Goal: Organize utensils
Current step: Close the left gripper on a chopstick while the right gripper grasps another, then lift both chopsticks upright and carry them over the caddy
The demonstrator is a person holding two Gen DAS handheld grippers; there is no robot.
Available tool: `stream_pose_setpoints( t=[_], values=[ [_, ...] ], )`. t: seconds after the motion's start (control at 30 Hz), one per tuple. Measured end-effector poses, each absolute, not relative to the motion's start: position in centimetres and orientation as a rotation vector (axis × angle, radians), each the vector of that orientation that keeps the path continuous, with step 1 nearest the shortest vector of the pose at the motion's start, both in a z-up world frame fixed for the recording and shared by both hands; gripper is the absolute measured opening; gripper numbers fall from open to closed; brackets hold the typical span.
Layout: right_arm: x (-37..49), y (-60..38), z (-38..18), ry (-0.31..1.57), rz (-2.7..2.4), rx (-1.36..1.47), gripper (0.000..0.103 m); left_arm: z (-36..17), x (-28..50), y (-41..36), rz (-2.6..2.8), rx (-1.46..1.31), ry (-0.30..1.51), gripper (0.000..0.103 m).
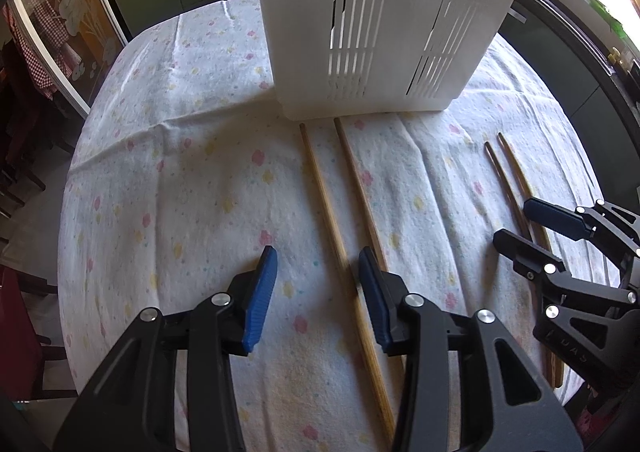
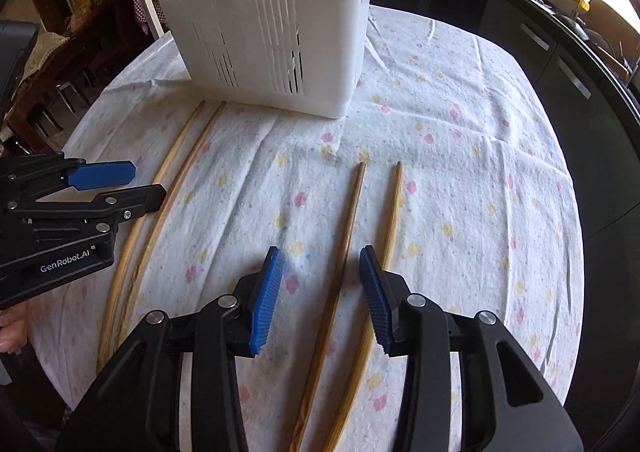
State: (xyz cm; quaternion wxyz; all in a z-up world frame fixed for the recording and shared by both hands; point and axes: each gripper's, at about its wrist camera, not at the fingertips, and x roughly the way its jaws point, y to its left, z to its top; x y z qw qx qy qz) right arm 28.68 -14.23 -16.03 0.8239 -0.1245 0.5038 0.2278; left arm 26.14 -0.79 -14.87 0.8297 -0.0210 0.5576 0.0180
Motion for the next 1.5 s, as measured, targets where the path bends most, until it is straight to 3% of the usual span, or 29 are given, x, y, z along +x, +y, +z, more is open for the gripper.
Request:
stream_pose_setpoints(
  t=[0.07,0.1,0.23,0.33,0.9,1.5],
  values=[
    [28.5,-14.0,-16.1,1.072,0.504,-0.257,0.015,-14.9,26.3,-0.9,0.035,-0.034,1.178,0.039],
    [28.3,-13.9,-16.0,1.075,0.509,-0.247,0.010,-14.9,26.4,-1.0,0.031,-0.032,1.177,0.036],
    [29.0,-14.5,-15.9,1.101,0.530,-0.173,0.007,-14.8,26.7,-1.1,0.017,-0.034,1.176,0.010],
    [29.0,-15.1,-15.3,1.084,0.534,-0.140,0.007,-14.7,26.9,-1.1,0.006,-0.039,1.179,0.007],
    [24.8,-20.5,-6.5,0.904,0.633,0.045,0.007,-7.6,23.1,-0.4,-0.053,-0.066,1.018,0.006],
    [21.1,-20.8,-0.1,0.741,0.679,0.058,0.007,-1.0,18.5,-1.0,-0.100,-0.033,0.865,0.006]
  ],
)
